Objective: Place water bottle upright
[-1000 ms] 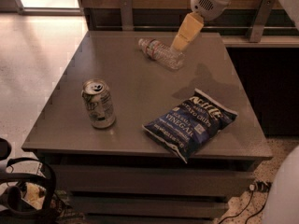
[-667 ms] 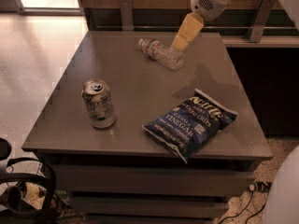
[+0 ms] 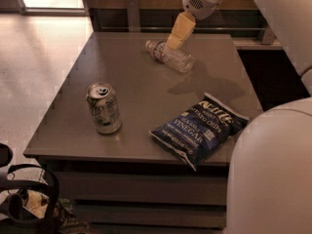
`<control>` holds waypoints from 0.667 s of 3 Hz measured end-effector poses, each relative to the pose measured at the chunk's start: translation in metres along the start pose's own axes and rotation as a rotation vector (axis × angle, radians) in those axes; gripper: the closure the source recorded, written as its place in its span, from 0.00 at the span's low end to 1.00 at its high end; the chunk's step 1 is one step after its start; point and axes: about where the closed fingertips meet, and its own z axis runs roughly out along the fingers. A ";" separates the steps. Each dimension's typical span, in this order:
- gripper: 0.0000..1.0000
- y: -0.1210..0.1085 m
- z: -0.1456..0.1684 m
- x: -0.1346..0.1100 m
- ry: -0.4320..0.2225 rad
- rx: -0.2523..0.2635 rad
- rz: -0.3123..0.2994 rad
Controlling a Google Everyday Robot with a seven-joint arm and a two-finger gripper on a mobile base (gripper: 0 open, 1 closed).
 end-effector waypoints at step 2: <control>0.00 -0.009 0.041 -0.022 0.108 0.007 0.072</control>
Offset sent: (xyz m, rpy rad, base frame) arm 0.0485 0.0234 -0.0284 -0.0985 0.1156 -0.1315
